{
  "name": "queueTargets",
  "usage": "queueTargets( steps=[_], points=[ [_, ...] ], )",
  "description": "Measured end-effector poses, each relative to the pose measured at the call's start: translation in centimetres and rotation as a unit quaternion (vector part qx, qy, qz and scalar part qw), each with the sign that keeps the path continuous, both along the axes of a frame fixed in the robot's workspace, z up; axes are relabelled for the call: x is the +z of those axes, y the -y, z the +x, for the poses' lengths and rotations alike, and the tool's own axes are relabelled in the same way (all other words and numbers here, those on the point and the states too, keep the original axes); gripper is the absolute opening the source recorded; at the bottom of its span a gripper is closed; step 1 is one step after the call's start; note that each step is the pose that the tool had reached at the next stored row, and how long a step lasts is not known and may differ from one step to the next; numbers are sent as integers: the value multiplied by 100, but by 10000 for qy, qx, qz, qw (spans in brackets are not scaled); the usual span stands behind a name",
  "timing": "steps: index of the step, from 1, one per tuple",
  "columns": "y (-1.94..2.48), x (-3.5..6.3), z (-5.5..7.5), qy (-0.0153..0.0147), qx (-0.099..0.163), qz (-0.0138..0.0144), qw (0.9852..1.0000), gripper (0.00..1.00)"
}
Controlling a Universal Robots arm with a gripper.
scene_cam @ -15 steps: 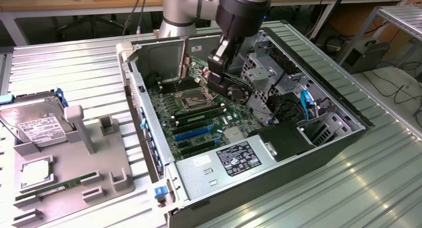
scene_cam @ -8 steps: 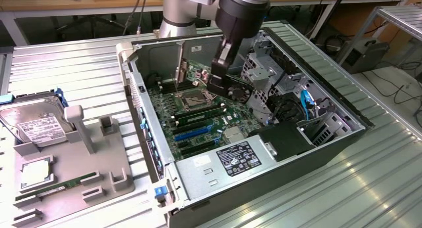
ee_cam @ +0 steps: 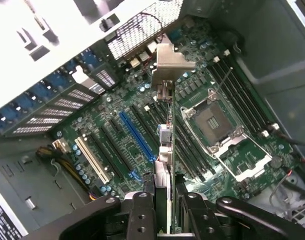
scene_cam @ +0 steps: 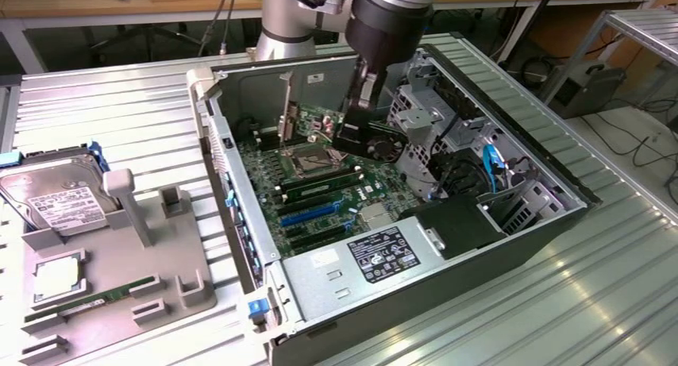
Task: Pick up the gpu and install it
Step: 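Insert the gpu into the slot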
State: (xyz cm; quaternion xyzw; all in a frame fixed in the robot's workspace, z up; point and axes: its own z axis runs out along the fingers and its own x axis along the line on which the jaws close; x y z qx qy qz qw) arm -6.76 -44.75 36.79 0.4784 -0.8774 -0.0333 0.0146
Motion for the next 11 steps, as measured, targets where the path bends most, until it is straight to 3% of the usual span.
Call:
queueTargets(
  steps=[5, 11],
  points=[
    [0, -12, 0, 1, 458, -1, 9990, 26],
    [3, -26, 0, 7, 978, -2, 9952, 26]
  ],
)
